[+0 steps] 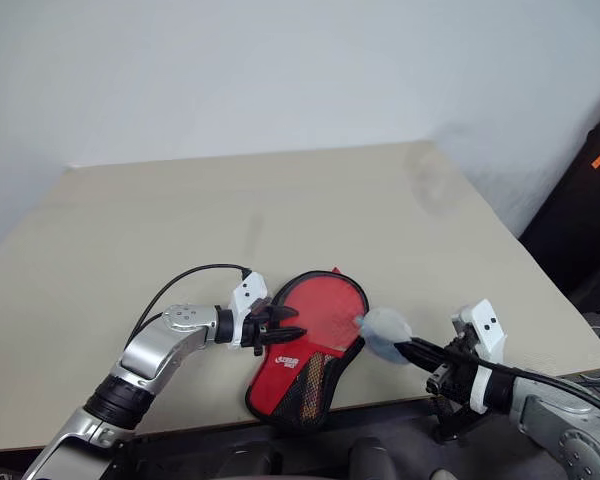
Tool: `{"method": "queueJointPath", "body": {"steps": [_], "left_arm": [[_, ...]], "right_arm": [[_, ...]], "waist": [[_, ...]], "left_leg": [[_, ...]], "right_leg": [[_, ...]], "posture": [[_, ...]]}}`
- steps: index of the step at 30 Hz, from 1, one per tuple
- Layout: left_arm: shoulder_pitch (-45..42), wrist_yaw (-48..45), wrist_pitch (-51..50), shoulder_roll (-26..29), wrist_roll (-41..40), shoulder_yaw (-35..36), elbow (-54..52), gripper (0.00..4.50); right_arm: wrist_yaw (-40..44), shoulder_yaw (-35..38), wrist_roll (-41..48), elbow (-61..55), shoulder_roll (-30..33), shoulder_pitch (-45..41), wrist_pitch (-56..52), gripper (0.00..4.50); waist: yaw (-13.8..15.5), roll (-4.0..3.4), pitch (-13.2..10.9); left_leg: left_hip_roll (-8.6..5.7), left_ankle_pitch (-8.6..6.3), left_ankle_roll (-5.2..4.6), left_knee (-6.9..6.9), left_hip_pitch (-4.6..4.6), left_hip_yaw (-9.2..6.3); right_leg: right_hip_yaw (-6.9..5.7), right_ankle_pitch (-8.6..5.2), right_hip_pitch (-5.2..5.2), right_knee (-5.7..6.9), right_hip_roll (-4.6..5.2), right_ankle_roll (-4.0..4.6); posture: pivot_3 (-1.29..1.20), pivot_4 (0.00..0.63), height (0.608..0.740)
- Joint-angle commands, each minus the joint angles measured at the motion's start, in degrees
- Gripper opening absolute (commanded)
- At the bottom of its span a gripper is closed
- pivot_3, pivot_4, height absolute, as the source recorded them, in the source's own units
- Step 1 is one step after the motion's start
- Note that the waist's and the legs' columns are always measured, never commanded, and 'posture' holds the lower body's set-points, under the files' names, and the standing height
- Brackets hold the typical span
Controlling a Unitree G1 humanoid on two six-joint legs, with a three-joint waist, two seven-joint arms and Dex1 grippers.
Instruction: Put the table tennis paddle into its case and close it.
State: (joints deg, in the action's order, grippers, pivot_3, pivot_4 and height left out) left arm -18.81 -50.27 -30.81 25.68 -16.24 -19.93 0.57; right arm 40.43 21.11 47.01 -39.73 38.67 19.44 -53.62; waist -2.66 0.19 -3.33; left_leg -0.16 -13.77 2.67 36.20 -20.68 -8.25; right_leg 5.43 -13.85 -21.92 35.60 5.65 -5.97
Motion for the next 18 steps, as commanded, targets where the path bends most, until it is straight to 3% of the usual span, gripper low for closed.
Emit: {"method": "queueJointPath", "body": {"steps": [1, 18], "left_arm": [[1.95, 0.97, -3.92, 0.96, 2.91, -1.91, 3.72, 2.38], [3.05, 1.71, -5.02, 0.92, 2.98, -2.02, 2.76, 2.38]], "right_arm": [[2.61, 1.05, 4.73, -4.92, 1.87, 2.76, -0.03, 0.02], [6.88, -3.50, 12.14, -14.55, 8.43, 15.79, 1.23, 0.02]], "waist": [[0.01, 0.04, 0.01], [0.12, 0.42, 0.28]], "left_leg": [[0.00, 0.00, 0.00, 0.00, 0.00, 0.01], [0.02, -0.25, 0.12, -0.01, -0.02, 0.05]], "right_leg": [[0.00, 0.00, -0.02, 0.00, 0.01, 0.00], [-0.10, -0.02, 0.01, -0.49, 0.11, -0.02]], "posture": [[0.00, 0.000, 0.740], [0.00, 0.000, 0.740]]}}
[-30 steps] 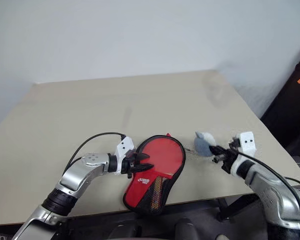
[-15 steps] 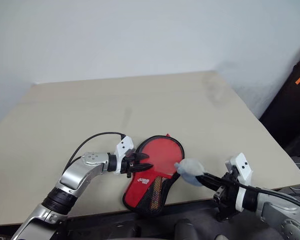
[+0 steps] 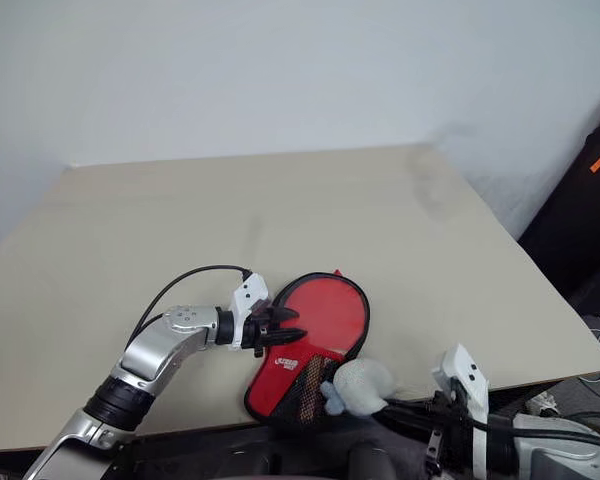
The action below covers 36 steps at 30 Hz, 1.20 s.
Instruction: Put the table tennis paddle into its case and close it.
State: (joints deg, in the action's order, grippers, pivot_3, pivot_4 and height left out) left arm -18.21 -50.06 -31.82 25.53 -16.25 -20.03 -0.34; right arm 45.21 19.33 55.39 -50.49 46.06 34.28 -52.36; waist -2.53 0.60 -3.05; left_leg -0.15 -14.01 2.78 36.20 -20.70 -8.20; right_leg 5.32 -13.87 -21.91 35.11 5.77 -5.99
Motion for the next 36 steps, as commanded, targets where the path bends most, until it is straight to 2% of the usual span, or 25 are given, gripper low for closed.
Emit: {"method": "queueJointPath", "body": {"steps": [1, 5, 12, 19, 23, 28, 32, 35, 36], "left_arm": [[2.63, 1.58, -4.21, 1.03, 2.90, -1.89, 3.39, 2.38], [3.21, 1.89, -4.58, 0.79, 2.68, -1.76, 2.82, 2.38], [3.90, 1.89, -5.57, 1.55, 2.66, -2.00, 1.47, 2.38], [4.62, 2.02, -6.63, 2.48, 2.40, -1.25, 0.50, 2.38], [5.53, 2.33, -7.08, 2.83, 2.22, -1.14, -0.46, 2.38], [5.29, 2.36, -6.83, 2.72, 2.26, -1.16, 0.07, 2.38], [4.58, 2.53, -6.63, 2.17, 2.15, -1.00, 0.56, 2.38], [4.32, 2.47, -6.37, 2.26, 2.33, -1.02, 0.85, 2.38], [4.23, 2.39, -6.33, 2.32, 2.34, -1.00, 0.92, 2.38]], "right_arm": [[1.38, -2.68, 3.63, -3.54, 1.05, 0.82, -0.15, 0.02], [-1.55, -7.45, 2.68, -1.02, -0.10, -3.56, -0.28, 0.02], [2.12, -15.61, 0.76, -2.16, 2.19, -5.85, 1.53, 0.02], [6.09, -15.80, 1.28, -4.59, 5.72, -0.37, 4.50, 0.02], [6.35, -13.76, 2.66, -4.73, 5.71, 1.81, 6.75, 0.02], [1.18, -9.89, 7.37, 1.19, 0.94, -2.93, 8.00, 0.02], [-3.48, -10.52, 6.18, 5.56, -2.34, -4.94, 7.39, 0.02], [-10.68, -12.61, 0.81, 12.03, -10.05, -8.50, 11.10, 0.02], [-11.88, -12.73, 1.56, 13.79, -11.90, -9.55, 10.41, 0.02]], "waist": [[-0.02, 0.03, 0.03], [-0.06, 0.12, 0.08], [-0.03, 0.11, 0.10], [-0.13, 0.23, 0.17], [-0.13, 0.28, 0.21], [-0.15, 0.32, 0.23], [-0.13, 0.36, 0.22], [-0.14, 0.31, 0.35], [-0.15, 0.30, 0.36]], "left_leg": [[0.02, -0.02, -0.01, 0.00, 0.02, -0.01], [0.04, -0.15, 0.05, 0.02, 0.07, -0.02], [0.06, -0.21, 0.08, 0.00, 0.08, -0.06], [0.07, -0.25, 0.06, 0.01, 0.10, -0.03], [0.09, -0.27, 0.09, 0.03, 0.13, -0.03], [0.10, -0.32, 0.16, 0.04, 0.13, -0.03], [0.10, -0.32, 0.16, 0.05, 0.10, -0.04], [0.09, -0.32, 0.15, 0.02, 0.12, -0.04], [0.19, -0.32, 0.16, 0.04, 0.16, -0.10]], "right_leg": [[-0.03, 0.00, 0.05, -0.08, 0.00, 0.00], [-0.10, 0.00, 0.25, -0.30, 0.02, -0.01], [-0.18, 0.00, 0.25, -0.30, 0.03, -0.02], [-0.17, 0.00, 0.27, -0.30, 0.02, -0.02], [-0.18, 0.00, 0.29, -0.31, 0.03, -0.02], [-0.20, -0.01, 0.29, -0.33, 0.03, -0.03], [-0.22, 0.00, 0.28, -0.33, 0.04, -0.02], [-0.21, 0.00, 0.28, -0.32, 0.04, -0.02], [-0.29, 0.00, 0.27, -0.32, -0.03, -0.02]], "posture": [[0.00, 0.000, 0.740], [0.00, 0.000, 0.740], [0.00, 0.000, 0.740], [0.00, 0.000, 0.740], [0.00, 0.000, 0.740], [0.00, 0.000, 0.740], [0.00, 0.000, 0.740], [0.00, 0.000, 0.740], [0.00, 0.000, 0.740]]}}
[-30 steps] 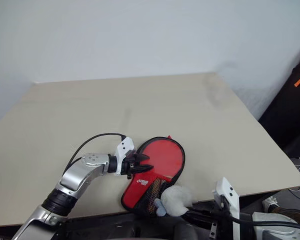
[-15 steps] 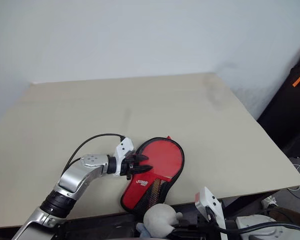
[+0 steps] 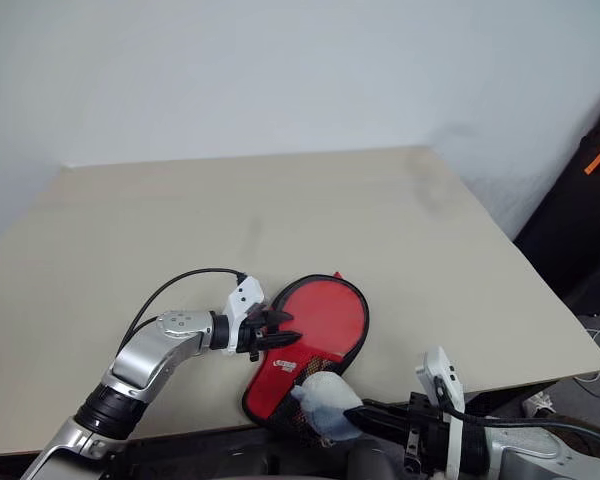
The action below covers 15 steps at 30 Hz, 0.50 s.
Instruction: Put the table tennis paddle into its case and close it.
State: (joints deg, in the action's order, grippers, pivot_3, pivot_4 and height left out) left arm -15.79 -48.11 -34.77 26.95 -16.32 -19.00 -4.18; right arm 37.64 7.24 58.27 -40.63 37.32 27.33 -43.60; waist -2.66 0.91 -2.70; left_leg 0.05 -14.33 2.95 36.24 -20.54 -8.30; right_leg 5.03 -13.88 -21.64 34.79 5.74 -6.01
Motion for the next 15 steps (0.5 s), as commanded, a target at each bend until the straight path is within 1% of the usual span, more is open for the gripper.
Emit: {"method": "queueJointPath", "body": {"steps": [1, 6, 13, 15], "left_arm": [[1.75, 0.36, -3.39, 0.98, 2.37, -2.00, 4.70, 2.38], [1.31, 0.34, -3.18, 1.02, 2.46, -1.70, 5.11, 2.38], [1.29, 1.11, -3.62, 0.77, 2.20, -0.83, 4.93, 2.38], [1.19, 1.19, -3.55, 0.68, 2.22, -0.70, 5.07, 2.38]], "right_arm": [[-5.51, -0.61, -0.59, 5.03, -4.44, -3.41, 0.76, 0.02], [-8.83, -0.93, -0.94, 6.20, -9.02, -5.74, 1.57, 0.02], [-10.97, -2.42, -4.04, 8.31, -10.62, -8.20, 1.36, 0.02], [-10.93, -1.79, -2.85, 8.04, -10.69, -8.45, 0.62, 0.50]], "waist": [[-0.01, -0.06, -0.01], [0.00, -0.42, 0.11], [-0.02, -0.52, 0.17], [-0.03, -0.56, 0.19]], "left_leg": [[-0.01, 0.00, 0.01, 0.03, -0.03, 0.03], [-0.05, -0.01, 0.00, -0.06, -0.03, 0.03], [-0.05, -0.01, 0.00, -0.04, -0.01, 0.05], [-0.05, -0.01, 0.00, -0.05, -0.01, 0.05]], "right_leg": [[-0.01, 0.00, 0.01, -0.01, 0.03, 0.00], [0.02, 0.00, -0.03, 0.02, 0.06, 0.00], [0.03, 0.00, -0.03, 0.02, 0.05, 0.00], [0.04, 0.00, -0.04, 0.02, 0.05, 0.00]], "posture": [[0.00, 0.000, 0.740], [0.00, 0.000, 0.740], [0.00, 0.000, 0.740], [0.00, 0.000, 0.740]]}}
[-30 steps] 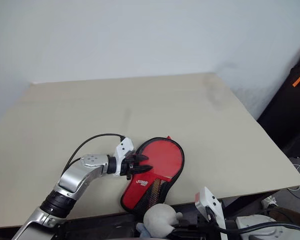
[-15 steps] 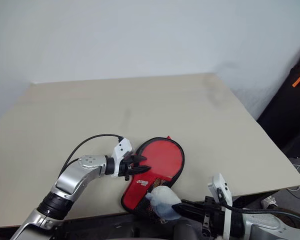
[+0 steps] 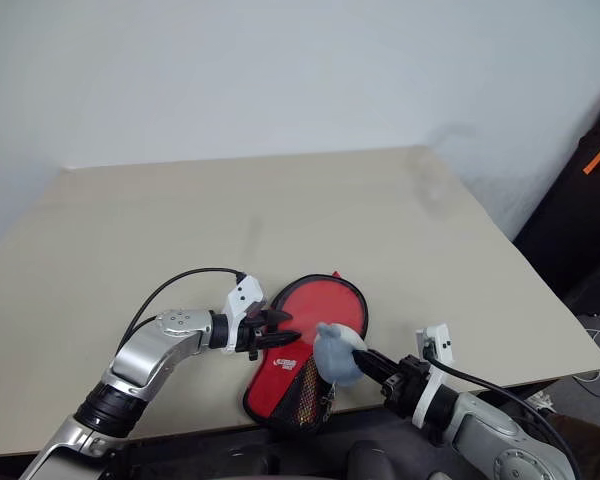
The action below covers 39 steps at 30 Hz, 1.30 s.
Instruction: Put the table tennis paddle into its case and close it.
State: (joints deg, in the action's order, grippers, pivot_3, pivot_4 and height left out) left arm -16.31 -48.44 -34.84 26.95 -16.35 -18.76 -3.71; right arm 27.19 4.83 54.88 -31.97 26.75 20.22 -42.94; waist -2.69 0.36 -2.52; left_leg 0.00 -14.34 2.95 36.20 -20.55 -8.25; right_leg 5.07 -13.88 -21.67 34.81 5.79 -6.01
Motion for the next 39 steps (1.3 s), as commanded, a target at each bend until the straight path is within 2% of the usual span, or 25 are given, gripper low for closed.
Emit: {"method": "queueJointPath", "body": {"steps": [1, 5, 8, 14, 26, 32, 36, 39], "left_arm": [[1.72, 1.56, -3.49, 0.64, 2.25, -0.91, 4.58, 2.38], [1.92, 1.75, -3.61, 0.39, 2.12, -0.66, 4.43, 2.38], [2.04, 1.82, -3.70, 0.16, 2.07, -0.41, 4.42, 2.38], [2.05, 1.76, -2.45, -0.23, 2.11, 0.38, 4.70, 2.38], [-0.10, 2.84, 0.67, -6.32, -4.70, 10.33, 5.12, 2.38], [0.10, 2.37, -5.15, -6.29, -10.22, 14.04, 1.71, 2.38], [-0.18, 2.31, -10.00, -5.60, -13.04, 15.56, -0.23, 2.38], [-0.82, 1.56, -14.26, -4.65, -16.32, 16.77, -2.11, 2.38]], "right_arm": [[-0.11, 1.16, 1.79, -1.16, 0.02, -1.20, -0.41, 0.74], [1.27, 1.91, 1.49, -3.65, 0.50, -0.30, 1.06, 2.12], [0.67, 3.12, -1.42, -3.59, -2.63, 0.09, 6.78, 2.12], [0.12, 4.62, -1.09, -2.84, -4.68, -0.88, 9.41, 2.12], [-0.07, 7.70, 0.24, 0.25, -6.75, -3.59, 11.69, 2.12], [-0.38, 8.80, 2.25, 0.19, -7.10, -5.05, 10.82, 2.12], [-2.77, 8.54, 4.70, 2.46, -5.15, -7.95, 5.77, 2.12], [-7.61, 5.93, 0.01, 7.57, -4.07, -14.50, 2.26, 2.12]], "waist": [[0.00, 0.00, 0.01], [0.02, -0.03, 0.01], [0.01, -0.01, 0.01], [0.01, -0.07, -0.01], [0.00, -0.12, -0.10], [0.01, -0.15, -0.35], [0.01, -0.08, -0.43], [-0.05, 0.07, -0.55]], "left_leg": [[0.00, 0.00, 0.00, 0.00, 0.00, 0.00], [-0.01, 0.00, 0.00, 0.00, -0.01, 0.00], [-0.01, 0.00, 0.00, 0.00, -0.01, -0.01], [-0.01, 0.00, 0.01, 0.00, -0.03, -0.01], [-0.01, 0.16, -0.27, -0.06, -0.25, 0.02], [-0.01, 0.17, -0.28, -0.06, -0.33, 0.08], [-0.03, 0.18, -0.29, -0.06, -0.46, 0.08], [-0.02, 0.20, -0.30, -0.04, -0.48, 0.10]], "right_leg": [[0.00, 0.00, 0.00, 0.00, 0.00, 0.00], [-0.01, 0.00, 0.00, -0.01, 0.01, 0.00], [-0.01, 0.00, 0.00, -0.01, 0.01, 0.00], [-0.01, 0.00, -0.01, -0.02, 0.02, 0.00], [0.04, 0.02, -0.30, 0.08, -0.03, -0.01], [0.15, 0.02, -0.47, 0.16, -0.06, -0.01], [0.16, 0.03, -0.48, 0.16, -0.06, -0.01], [0.18, 0.04, -0.51, 0.22, -0.08, 0.01]], "posture": [[0.00, 0.000, 0.740], [0.00, 0.000, 0.740], [0.00, 0.000, 0.740], [0.00, 0.000, 0.740], [0.00, 0.000, 0.740], [0.00, 0.000, 0.740], [0.00, 0.000, 0.740], [0.00, 0.000, 0.740]]}}
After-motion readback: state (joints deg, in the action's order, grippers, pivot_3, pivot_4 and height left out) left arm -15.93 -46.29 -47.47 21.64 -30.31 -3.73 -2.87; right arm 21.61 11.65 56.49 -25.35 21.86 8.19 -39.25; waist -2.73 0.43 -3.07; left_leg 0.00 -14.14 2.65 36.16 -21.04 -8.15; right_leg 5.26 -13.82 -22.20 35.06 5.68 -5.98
